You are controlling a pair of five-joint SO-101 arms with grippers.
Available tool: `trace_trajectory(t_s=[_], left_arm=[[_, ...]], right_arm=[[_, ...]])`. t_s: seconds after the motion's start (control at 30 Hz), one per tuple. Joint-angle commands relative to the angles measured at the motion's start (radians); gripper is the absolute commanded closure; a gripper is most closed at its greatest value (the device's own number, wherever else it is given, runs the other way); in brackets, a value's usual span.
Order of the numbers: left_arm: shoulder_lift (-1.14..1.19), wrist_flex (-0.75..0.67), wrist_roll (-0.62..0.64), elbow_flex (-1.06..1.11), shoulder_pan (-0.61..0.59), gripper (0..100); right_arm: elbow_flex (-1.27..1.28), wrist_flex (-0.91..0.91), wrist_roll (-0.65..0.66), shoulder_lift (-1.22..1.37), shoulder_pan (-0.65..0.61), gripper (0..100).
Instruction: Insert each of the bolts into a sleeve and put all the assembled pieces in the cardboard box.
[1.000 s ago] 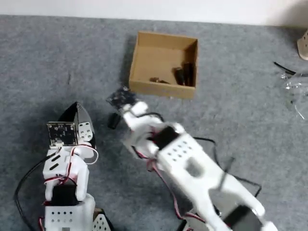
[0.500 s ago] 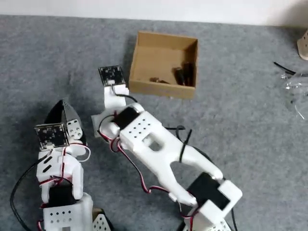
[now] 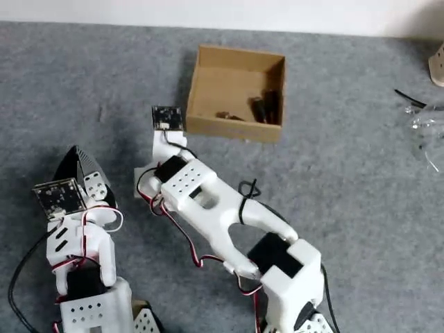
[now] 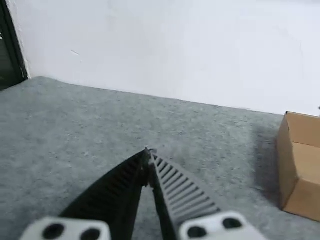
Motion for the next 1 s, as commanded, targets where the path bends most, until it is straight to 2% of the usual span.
trace_trajectory(t_s=[0.0, 0.37, 0.53, 0.8, 0.97], left_arm=[[-0.010, -0.021, 0.009, 0.021, -0.013, 99], [-0.002, -0.021, 0.009, 0.021, -0.010, 99], [-0.002, -0.021, 0.006, 0.021, -0.010, 99], [-0.002, -0.021, 0.006, 0.021, -0.007, 99], [-0.002, -0.021, 0.006, 0.021, -0.007, 99]], right_arm=[[-0.044, -0.036, -0.011, -0.010, 0.018, 76.6], [-0.047, -0.085, -0.014, 0.030, 0.019, 76.6], [-0.154, -0.073, -0.014, 0.128, 0.036, 76.7], [-0.395, 0.031, -0.014, 0.311, 0.064, 76.7], [-0.542, 0.183, -0.015, 0.414, 0.071, 76.8]])
